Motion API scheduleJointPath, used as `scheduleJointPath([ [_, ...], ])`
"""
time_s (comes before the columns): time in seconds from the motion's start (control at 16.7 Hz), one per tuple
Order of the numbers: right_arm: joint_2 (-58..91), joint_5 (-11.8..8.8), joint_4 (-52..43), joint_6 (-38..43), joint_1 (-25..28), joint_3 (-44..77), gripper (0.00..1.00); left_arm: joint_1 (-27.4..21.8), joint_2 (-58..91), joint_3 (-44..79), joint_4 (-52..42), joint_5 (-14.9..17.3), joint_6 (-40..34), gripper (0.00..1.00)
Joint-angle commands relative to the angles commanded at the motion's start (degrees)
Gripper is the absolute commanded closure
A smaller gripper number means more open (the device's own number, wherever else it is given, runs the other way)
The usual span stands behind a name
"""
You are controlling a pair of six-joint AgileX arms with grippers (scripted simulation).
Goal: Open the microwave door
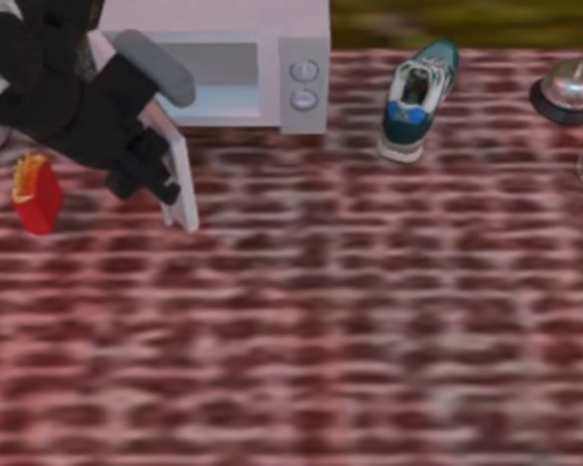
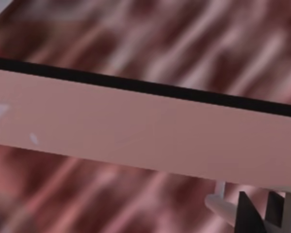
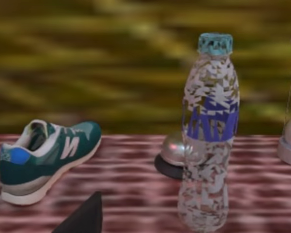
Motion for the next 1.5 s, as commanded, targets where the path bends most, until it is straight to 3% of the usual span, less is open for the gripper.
scheduleJointPath([
  [0.18,0.0,0.0,0.0,0.0,0.0,0.0,0.0,1.3,-0.8,-0.1,-0.6,1.6,3.1,1.0],
  [1.5,0.0,0.0,0.0,0.0,0.0,0.0,0.0,1.4,-0.9,-0.1,-0.5,1.6,3.2,1.0],
])
